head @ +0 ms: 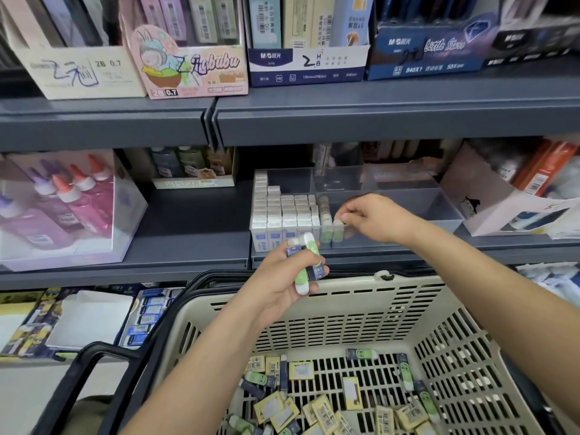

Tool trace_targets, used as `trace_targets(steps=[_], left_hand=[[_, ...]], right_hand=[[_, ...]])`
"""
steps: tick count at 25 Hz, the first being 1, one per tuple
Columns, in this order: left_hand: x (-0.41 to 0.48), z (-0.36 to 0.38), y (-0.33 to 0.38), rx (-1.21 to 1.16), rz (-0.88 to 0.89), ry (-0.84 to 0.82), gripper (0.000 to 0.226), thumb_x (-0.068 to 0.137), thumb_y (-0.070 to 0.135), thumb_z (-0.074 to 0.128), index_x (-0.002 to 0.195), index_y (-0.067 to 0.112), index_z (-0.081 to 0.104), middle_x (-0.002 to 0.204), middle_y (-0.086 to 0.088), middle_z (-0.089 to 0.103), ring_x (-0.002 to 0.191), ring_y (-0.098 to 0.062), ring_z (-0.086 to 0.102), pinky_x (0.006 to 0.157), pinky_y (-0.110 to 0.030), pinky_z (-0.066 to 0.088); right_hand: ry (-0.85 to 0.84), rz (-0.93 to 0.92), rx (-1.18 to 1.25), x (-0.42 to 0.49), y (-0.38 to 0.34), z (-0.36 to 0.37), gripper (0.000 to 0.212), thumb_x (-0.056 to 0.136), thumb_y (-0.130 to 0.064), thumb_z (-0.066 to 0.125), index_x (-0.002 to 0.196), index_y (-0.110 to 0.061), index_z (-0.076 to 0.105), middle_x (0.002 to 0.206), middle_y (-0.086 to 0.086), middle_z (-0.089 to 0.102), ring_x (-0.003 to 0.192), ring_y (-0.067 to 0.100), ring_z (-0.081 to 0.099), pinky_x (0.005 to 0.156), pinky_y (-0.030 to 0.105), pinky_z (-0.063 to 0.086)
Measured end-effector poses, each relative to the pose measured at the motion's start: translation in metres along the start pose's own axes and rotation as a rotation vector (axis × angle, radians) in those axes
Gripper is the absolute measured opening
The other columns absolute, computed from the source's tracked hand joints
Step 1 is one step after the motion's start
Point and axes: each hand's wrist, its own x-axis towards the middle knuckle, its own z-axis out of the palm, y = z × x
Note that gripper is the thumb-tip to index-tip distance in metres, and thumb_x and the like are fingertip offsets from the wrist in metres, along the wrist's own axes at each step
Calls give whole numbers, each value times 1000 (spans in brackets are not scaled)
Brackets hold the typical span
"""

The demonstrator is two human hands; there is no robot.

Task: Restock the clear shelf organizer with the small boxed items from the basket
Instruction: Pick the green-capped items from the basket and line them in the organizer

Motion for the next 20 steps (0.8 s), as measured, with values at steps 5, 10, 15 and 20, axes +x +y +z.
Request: trace_targets(steps=[5, 10, 15, 20], left_hand=[[-1, 2, -2, -6, -17, -12, 32, 85, -4, 55, 117, 2, 51, 73, -8, 63, 62, -16, 65, 41, -21, 44], [1, 6, -1, -34, -13, -25, 27, 86, -6, 52, 111, 4, 52, 73, -8, 64, 63, -17, 66, 41, -21, 43], [-1, 8, 2, 34, 35, -79, 23, 84, -4, 61, 103, 6, 54, 79, -8, 66, 70, -16, 66, 43, -20, 44], [1, 13, 4, 70, 78, -91, 26, 84, 0, 63, 108, 8, 57, 86, -7, 67, 75, -16, 65, 45, -18, 44]], right_hand=[[-125, 56, -39, 5, -7, -4, 26, 97, -22, 40, 101, -13, 63, 85, -1, 69, 93, 16, 64, 91, 32, 46], [-235, 106, 17, 7, -8, -9, 27, 99, -21, 36, 108, -10, 58, 107, 9, 69, 94, 16, 65, 98, 32, 43], [163, -107, -52, -17, -16, -8, 20, 91, -29, 51, 100, -21, 68, 95, -8, 69, 89, 12, 62, 79, 27, 47], [56, -101, 341, -48, -29, 5, 10, 80, -37, 66, 87, -29, 66, 79, -6, 69, 71, 8, 65, 73, 24, 53]])
